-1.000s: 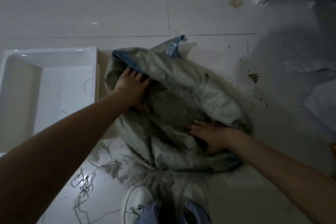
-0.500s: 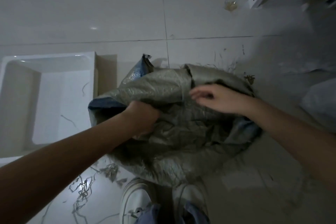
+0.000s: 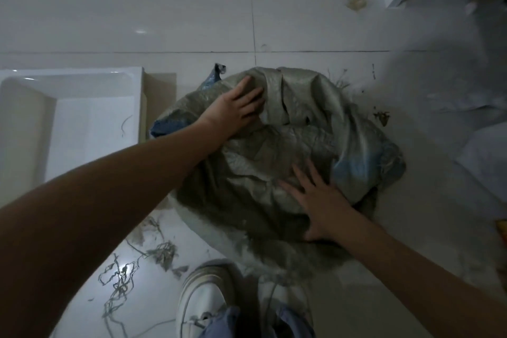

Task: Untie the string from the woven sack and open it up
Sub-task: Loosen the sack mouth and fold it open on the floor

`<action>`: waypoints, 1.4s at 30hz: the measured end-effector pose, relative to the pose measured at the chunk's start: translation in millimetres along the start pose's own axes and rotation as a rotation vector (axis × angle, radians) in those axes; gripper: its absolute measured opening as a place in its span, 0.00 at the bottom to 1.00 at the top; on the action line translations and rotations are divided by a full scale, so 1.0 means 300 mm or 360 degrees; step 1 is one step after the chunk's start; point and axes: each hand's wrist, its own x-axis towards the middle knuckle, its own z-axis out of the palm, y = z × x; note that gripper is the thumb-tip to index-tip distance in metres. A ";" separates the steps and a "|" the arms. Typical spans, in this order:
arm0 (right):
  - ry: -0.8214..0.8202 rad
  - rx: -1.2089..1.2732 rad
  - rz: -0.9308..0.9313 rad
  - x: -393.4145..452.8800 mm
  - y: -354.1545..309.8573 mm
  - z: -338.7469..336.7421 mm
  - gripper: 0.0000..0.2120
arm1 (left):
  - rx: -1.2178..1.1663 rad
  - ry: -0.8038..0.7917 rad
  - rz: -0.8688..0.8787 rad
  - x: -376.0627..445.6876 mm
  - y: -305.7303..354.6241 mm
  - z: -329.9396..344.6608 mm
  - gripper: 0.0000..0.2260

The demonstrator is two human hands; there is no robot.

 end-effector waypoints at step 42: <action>-0.0197 -0.0361 0.0070 0.163 0.062 -0.064 0.53 | -0.0701 -0.0375 -0.0023 -0.047 0.135 -0.079 0.37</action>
